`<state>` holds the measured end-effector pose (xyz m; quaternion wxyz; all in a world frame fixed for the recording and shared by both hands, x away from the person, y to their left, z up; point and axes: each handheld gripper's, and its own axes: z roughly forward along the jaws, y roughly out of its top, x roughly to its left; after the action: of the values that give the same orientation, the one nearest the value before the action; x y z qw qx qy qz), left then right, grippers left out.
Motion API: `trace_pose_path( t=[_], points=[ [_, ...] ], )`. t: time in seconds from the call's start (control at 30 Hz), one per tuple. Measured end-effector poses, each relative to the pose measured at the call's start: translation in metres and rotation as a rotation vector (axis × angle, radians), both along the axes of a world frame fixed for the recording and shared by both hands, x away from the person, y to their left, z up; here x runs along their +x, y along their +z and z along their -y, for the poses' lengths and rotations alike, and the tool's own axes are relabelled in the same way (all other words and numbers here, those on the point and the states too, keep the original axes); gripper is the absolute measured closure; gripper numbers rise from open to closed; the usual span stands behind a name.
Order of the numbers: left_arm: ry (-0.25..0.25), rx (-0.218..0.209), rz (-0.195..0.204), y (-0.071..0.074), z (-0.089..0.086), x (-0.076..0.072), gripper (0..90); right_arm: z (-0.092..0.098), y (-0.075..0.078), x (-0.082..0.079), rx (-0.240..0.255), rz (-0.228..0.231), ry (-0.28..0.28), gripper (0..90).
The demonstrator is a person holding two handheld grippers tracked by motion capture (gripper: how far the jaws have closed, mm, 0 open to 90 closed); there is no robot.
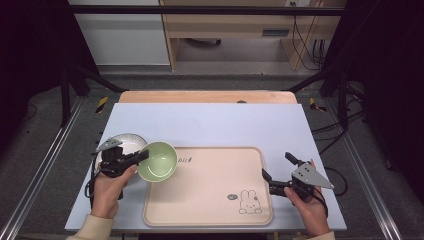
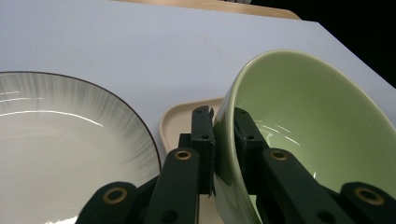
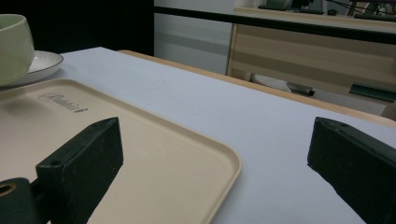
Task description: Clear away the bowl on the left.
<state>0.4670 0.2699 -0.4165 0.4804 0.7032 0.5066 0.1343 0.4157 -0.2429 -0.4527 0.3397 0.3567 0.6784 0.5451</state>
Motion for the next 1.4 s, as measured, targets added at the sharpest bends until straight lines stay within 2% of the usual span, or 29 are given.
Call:
trace_pose_path(
  t=[0.1, 0.63, 0.93, 1.4],
  points=[
    [-0.003, 0.002, 0.004, -0.001, 0.004, 0.000, 81.3, 0.000, 0.000, 0.000, 0.001, -0.001, 0.000, 3.6],
    [-0.089, 0.001, -0.018, -0.011, 0.041, -0.001, 81.2, 0.000, 0.000, 0.000, 0.000, -0.005, -0.002, 3.5],
    [-0.108, -0.010, -0.031, -0.017, 0.052, 0.000, 81.2, 0.000, -0.001, 0.001, 0.000, -0.006, -0.004, 3.5],
    [-0.155, 0.011, -0.050, -0.022, 0.068, -0.001, 81.2, 0.000, -0.001, 0.001, 0.000, -0.010, -0.003, 3.6]
  ],
)
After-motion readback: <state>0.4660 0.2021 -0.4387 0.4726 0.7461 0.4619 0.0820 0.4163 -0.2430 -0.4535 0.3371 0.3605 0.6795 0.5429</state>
